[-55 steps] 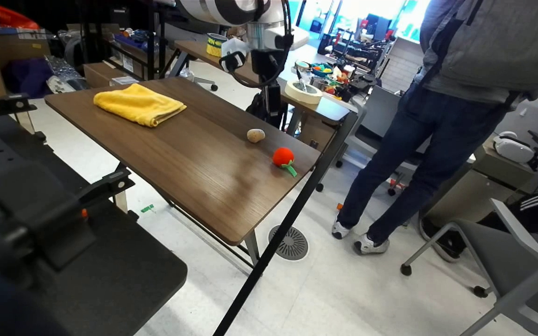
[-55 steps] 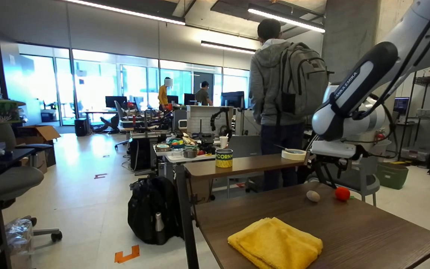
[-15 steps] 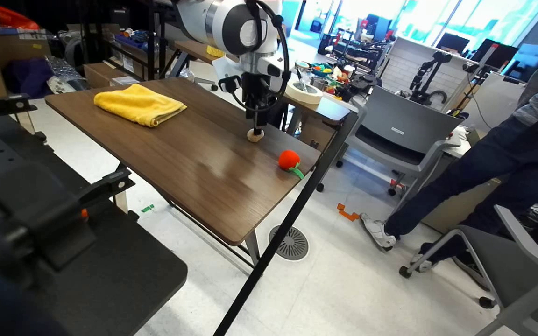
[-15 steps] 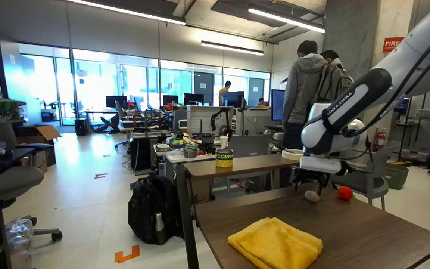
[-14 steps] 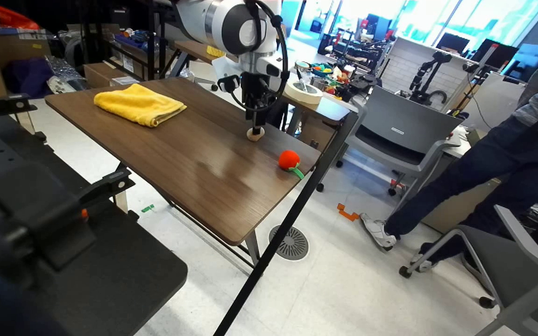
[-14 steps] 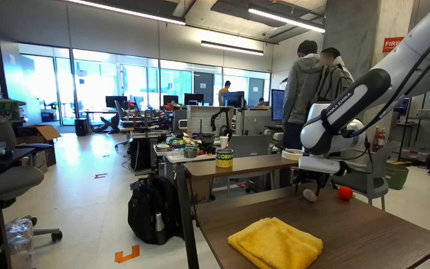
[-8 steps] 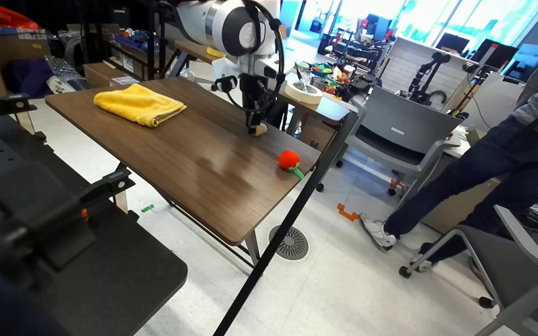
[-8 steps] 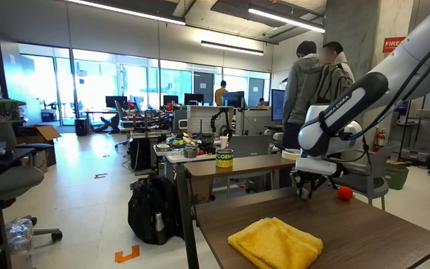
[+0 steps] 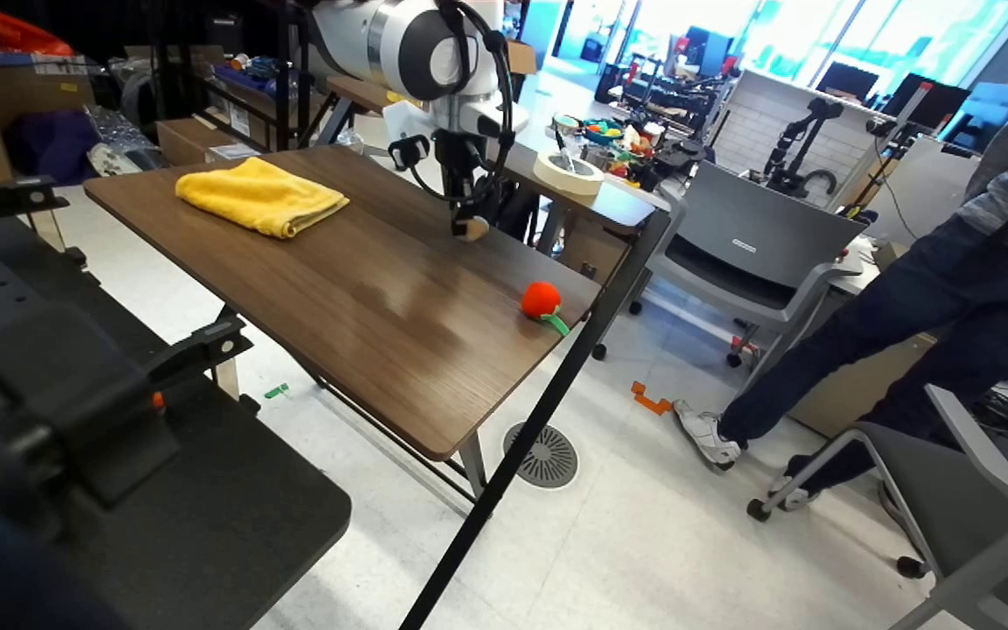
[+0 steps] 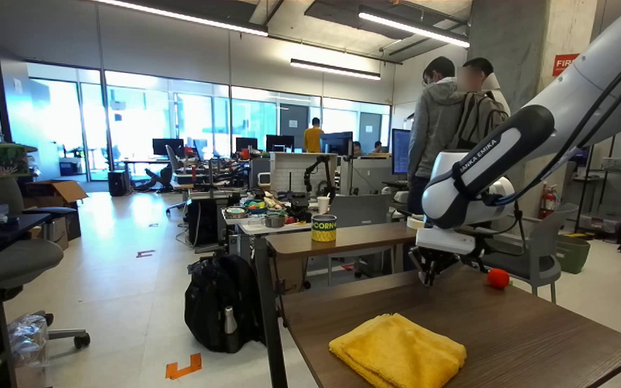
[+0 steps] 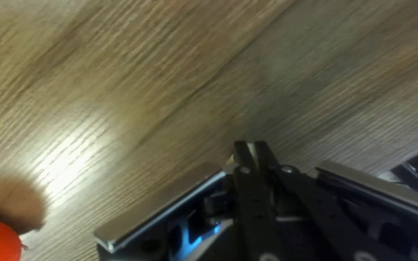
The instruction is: Use the towel to clean the table and move the toys to the left
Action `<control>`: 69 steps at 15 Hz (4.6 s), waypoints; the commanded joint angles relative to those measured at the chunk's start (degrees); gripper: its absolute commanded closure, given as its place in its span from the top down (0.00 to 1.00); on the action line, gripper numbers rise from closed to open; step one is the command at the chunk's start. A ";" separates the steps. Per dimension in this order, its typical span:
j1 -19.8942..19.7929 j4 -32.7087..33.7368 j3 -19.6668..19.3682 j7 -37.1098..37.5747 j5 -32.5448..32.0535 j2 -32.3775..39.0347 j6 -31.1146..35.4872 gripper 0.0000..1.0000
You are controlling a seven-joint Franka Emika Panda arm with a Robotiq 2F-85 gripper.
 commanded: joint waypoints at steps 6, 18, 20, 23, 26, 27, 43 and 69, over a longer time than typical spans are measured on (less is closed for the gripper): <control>12.94 -15.11 0.67 -0.75 -0.68 -9.92 19.51 0.02; 18.15 -3.09 -0.48 6.64 -2.34 -2.35 4.44 0.02; 18.36 -1.01 -0.02 6.85 -2.90 -0.98 1.89 0.02; 18.57 -0.06 -0.07 7.44 -4.70 -0.25 0.82 0.33; 19.21 -2.91 -1.98 8.50 -7.10 -2.05 0.64 0.49; 19.45 -5.94 -3.07 8.60 -8.33 -4.04 1.13 0.55; -2.08 -1.16 -16.10 26.05 -8.32 3.10 -3.99 1.00; -4.92 7.03 -5.92 20.82 -9.53 5.13 -8.10 0.65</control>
